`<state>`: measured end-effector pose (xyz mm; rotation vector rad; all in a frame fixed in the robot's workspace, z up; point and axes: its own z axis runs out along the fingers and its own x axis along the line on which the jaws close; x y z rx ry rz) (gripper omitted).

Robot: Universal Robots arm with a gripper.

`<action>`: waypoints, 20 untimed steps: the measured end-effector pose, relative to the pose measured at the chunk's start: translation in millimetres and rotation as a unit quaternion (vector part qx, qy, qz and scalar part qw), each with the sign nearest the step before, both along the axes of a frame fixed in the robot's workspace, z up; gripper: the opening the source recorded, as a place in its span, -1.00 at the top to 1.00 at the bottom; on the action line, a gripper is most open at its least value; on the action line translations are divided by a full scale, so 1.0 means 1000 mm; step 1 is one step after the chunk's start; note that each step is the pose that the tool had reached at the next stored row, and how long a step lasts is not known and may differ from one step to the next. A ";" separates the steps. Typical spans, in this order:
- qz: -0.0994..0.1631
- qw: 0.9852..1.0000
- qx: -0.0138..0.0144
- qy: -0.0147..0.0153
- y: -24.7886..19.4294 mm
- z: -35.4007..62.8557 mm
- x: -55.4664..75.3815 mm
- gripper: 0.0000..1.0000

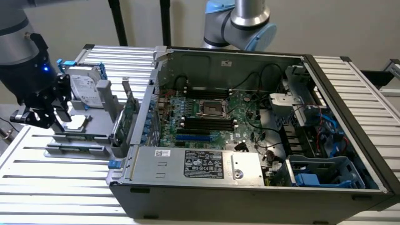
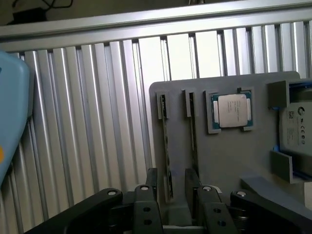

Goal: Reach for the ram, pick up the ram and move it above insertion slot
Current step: 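Pick up the ram and move it above insertion slot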

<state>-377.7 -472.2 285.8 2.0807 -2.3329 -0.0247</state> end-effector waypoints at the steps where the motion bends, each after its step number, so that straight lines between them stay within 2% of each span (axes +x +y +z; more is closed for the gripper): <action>1: 0.001 1.000 0.000 0.000 0.0000 -0.0018 0.000 0.27; 20: 0.008 1.000 0.000 0.000 0.0000 -0.0363 0.000 0.27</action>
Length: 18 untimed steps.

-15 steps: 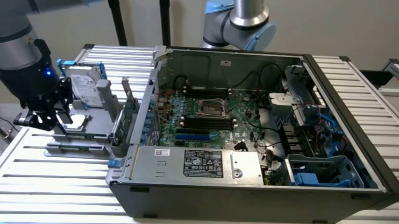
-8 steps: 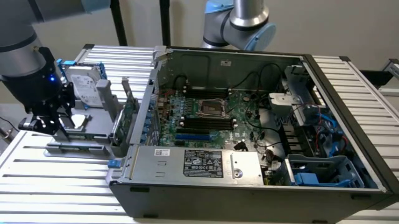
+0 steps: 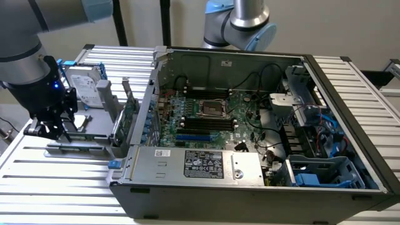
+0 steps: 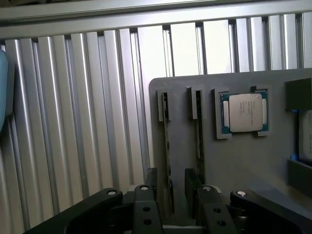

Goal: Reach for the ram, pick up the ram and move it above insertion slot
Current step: 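Pick up the ram and move it above insertion slot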

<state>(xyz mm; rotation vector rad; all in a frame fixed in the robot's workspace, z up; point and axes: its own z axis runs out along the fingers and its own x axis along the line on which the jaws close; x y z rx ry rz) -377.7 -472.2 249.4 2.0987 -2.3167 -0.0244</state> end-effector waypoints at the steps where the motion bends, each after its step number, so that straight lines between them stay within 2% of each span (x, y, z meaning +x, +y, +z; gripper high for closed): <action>1: 0.000 1.000 0.000 0.000 0.0000 -0.0020 0.000 0.27; 18: 0.003 1.000 0.000 0.000 0.0000 -0.0329 0.000 0.27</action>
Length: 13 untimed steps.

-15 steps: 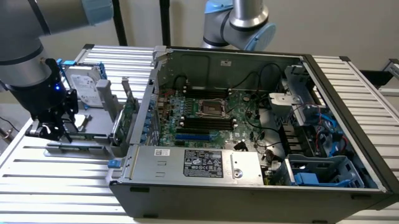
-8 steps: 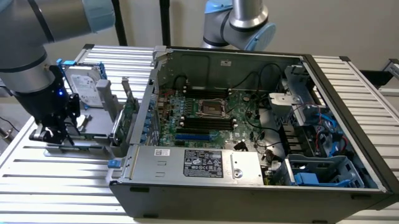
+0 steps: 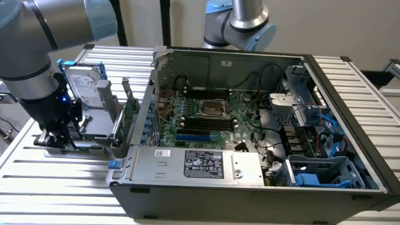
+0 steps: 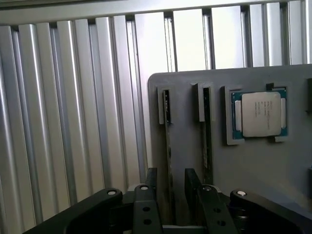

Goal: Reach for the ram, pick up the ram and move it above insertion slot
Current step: 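Pick up the ram and move it above insertion slot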

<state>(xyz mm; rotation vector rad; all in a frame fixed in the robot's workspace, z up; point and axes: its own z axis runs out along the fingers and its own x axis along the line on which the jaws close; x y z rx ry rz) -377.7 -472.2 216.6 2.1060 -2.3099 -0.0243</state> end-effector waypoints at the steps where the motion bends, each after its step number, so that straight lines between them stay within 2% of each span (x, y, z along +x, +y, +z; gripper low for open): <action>1: 0.000 1.000 0.000 0.000 0.0000 -0.0018 0.000 0.27; 8: 0.003 1.000 0.000 0.000 0.0000 -0.0141 0.000 0.27; 13: 0.007 1.000 0.000 0.000 0.0013 -0.0172 0.000 0.27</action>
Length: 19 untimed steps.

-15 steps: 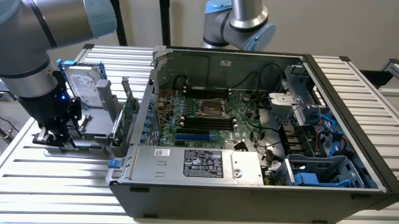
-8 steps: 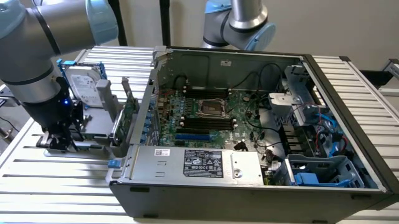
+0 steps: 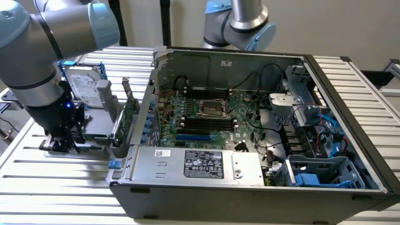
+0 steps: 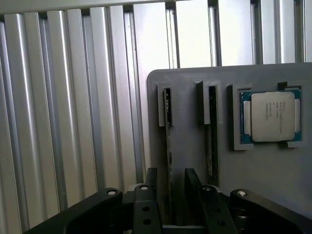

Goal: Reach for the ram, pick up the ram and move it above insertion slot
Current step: 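Pick up the ram and move it above insertion slot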

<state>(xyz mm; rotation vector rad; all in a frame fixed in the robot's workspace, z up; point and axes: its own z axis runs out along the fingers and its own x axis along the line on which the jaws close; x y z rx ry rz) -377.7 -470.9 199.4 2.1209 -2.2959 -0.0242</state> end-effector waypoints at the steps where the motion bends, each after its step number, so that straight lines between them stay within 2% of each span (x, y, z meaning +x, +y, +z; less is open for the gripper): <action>1: 0.001 1.000 0.000 0.000 0.0004 -0.0003 0.000 0.27; 13: 0.011 1.000 0.000 0.000 0.0016 -0.0030 0.000 0.27; 15: 0.012 1.000 0.000 0.000 0.0016 -0.0032 0.000 0.32; 17: 0.012 1.000 0.000 0.000 0.0016 -0.0034 0.000 0.56; 19: 0.012 1.000 0.000 0.000 0.0016 -0.0035 0.001 0.56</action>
